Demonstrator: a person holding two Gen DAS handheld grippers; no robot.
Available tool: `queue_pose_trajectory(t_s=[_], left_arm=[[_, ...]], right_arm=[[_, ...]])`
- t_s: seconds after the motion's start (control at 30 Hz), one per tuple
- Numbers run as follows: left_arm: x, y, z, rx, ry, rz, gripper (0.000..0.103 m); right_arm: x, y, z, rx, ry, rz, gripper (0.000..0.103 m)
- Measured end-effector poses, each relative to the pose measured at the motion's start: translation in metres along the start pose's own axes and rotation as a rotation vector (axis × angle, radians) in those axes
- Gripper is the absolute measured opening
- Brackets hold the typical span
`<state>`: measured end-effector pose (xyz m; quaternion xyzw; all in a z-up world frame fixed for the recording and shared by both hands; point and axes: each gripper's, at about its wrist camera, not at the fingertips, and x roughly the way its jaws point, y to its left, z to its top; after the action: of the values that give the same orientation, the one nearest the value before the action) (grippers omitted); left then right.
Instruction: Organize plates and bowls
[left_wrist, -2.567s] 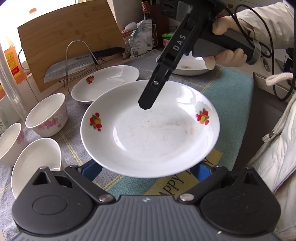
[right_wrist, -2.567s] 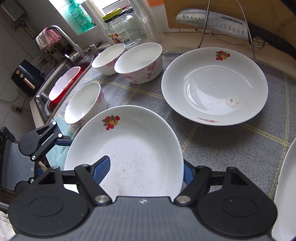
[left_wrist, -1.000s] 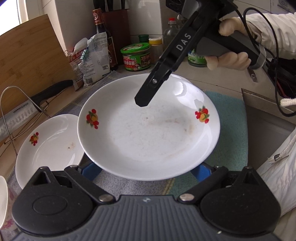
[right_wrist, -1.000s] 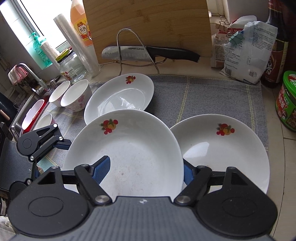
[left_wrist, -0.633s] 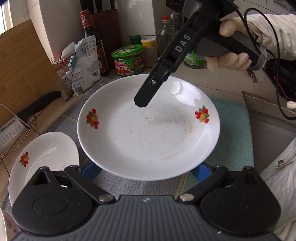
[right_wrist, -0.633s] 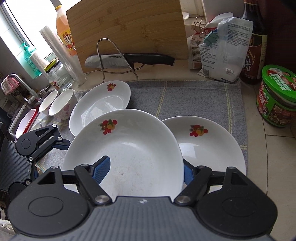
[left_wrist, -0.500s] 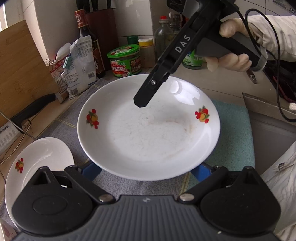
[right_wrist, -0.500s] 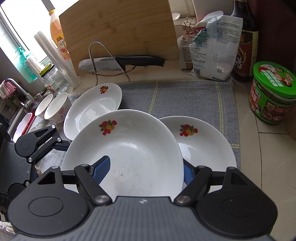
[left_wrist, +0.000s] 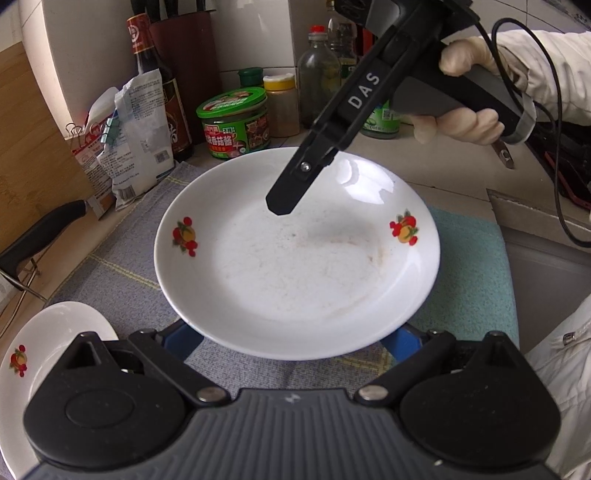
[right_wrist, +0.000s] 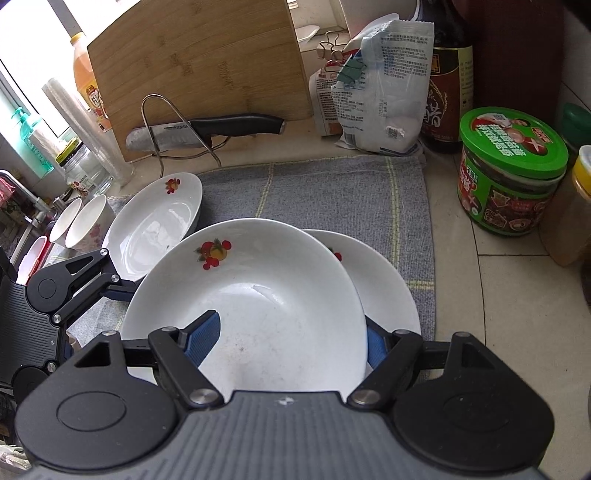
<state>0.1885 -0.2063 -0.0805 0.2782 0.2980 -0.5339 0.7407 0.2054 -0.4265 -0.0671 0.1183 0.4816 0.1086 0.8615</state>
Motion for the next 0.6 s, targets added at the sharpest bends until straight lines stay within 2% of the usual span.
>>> queue_pose_trajectory(t_s=[0.6], left_arm=[[0.014, 0.005, 0.009, -0.018, 0.028, -0.016, 0.1]], right_arm=[[0.009, -0.019, 0.004, 0.015, 0.018, -0.003, 0.083]])
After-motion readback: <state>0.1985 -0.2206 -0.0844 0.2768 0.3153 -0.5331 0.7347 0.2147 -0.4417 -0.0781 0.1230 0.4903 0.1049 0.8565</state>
